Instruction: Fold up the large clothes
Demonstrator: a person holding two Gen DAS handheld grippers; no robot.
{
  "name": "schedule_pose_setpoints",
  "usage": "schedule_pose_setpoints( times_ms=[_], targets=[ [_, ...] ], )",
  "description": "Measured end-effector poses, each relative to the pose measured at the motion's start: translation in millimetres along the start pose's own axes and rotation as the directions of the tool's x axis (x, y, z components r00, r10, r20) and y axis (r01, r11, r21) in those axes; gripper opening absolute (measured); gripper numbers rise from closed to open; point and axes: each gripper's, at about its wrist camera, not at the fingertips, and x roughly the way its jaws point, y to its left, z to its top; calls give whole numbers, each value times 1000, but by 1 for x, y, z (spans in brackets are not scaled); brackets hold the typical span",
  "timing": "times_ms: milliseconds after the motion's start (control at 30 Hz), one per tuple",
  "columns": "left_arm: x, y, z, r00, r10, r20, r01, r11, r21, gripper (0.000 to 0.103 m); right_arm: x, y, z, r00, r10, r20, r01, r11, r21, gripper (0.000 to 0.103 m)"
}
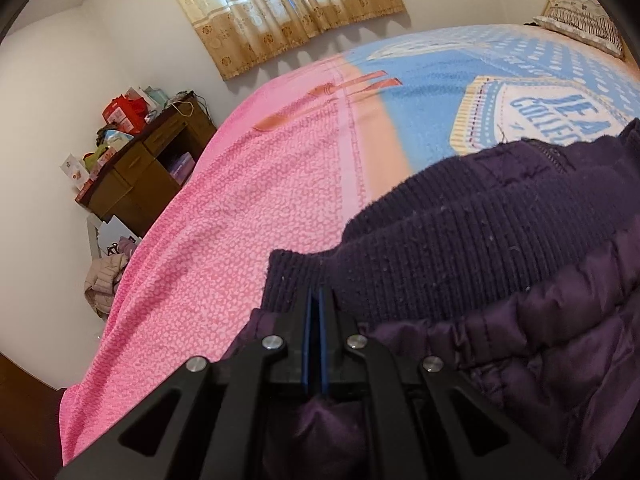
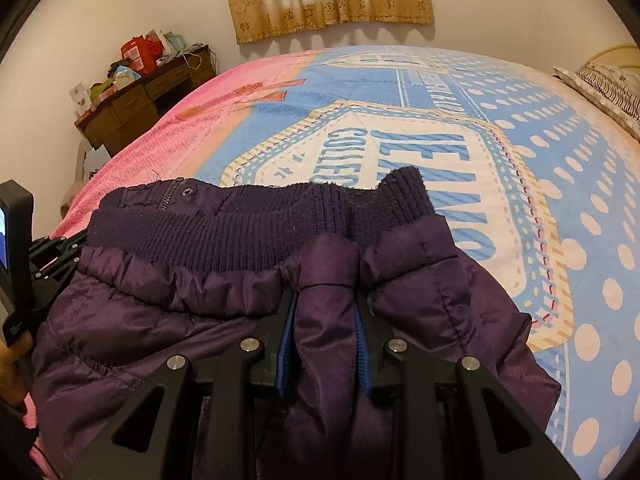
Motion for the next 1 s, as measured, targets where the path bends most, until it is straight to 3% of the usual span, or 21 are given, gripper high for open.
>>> schedule_pose_setpoints(
  times_ms=[200, 267, 333, 433, 533, 633, 767, 1000],
  targets=[
    [-11, 5, 1, 1000, 6, 14, -6, 1000, -18, 9, 1, 9, -1, 999, -46, 8, 47, 998, -38, 26],
    [-25, 14, 5, 999, -1, 42, 2, 999, -42, 19, 0, 9, -1, 999, -50, 10, 50, 998, -41, 26],
    [-51, 24, 13, 996, -17, 92, 27, 995, -101, 46, 0, 9, -1, 999, -51, 13, 51, 998, -41, 26],
    [-90, 22, 26, 981, -72, 181, 98, 985, -140, 56, 0, 7, -2, 999, -42, 18, 43, 999, -32, 26],
    [-108, -2, 30, 964, -182, 196, 210, 969, -131, 70, -1, 6, -2, 999, -39, 20, 40, 999, -29, 26],
    [-106, -31, 21, 957, -222, 185, 241, 967, -86, 74, -1, 6, -1, 999, -41, 21, 42, 999, -31, 26],
    [-76, -60, 4, 972, -197, 125, 203, 978, -42, 75, -2, 5, -3, 999, -36, 24, 37, 999, -28, 27],
    [-65, -58, -4, 972, -199, 127, 211, 973, -90, 84, -1, 5, -3, 999, -45, 21, 46, 998, -36, 28]
  ],
)
